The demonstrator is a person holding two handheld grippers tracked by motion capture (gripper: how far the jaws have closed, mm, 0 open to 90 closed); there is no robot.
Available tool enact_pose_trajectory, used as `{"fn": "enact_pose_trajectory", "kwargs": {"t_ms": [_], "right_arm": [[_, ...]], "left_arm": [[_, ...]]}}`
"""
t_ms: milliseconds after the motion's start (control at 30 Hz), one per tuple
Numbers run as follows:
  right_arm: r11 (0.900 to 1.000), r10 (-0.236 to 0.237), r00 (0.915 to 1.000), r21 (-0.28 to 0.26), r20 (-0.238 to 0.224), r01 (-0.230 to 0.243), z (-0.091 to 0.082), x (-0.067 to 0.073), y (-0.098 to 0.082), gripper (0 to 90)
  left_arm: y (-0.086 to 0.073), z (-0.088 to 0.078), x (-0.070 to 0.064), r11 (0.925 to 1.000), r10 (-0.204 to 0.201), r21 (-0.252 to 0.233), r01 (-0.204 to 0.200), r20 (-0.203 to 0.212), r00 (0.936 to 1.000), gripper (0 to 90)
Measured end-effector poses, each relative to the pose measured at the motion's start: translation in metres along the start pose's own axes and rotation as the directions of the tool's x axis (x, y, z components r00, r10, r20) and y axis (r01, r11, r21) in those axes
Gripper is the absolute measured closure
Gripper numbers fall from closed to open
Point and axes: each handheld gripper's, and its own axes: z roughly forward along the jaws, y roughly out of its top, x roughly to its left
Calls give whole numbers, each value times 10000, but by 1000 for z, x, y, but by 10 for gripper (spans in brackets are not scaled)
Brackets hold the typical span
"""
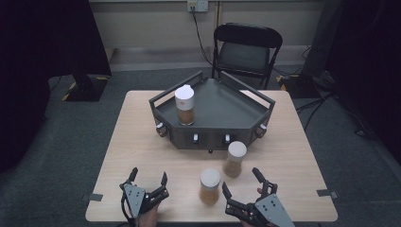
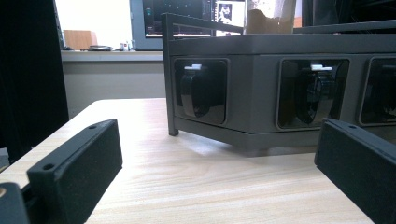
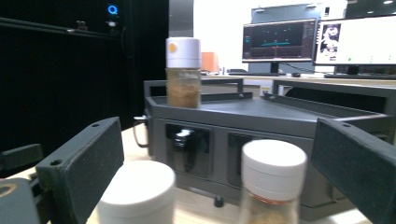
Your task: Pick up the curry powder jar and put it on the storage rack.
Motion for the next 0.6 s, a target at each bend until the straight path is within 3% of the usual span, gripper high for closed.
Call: {"fn": "enact_pose_trajectory", "kwargs": {"t_ms": [267, 433, 600], "right_arm": [[9998, -197, 9983, 86, -556, 202, 7, 10, 0, 16], [9987, -433, 9970, 225, -643, 448, 17, 15, -5, 18], [9977, -383, 9964, 530, -762, 424, 28, 16, -8, 23]], "left_arm": [[0, 0, -1, 10000, 5, 1, -5, -48, 10000, 2], [0, 0, -1, 10000, 5, -1, -5, -56, 10000, 3], [0, 0, -1, 10000, 3, -1, -3, -58, 10000, 3]]}}
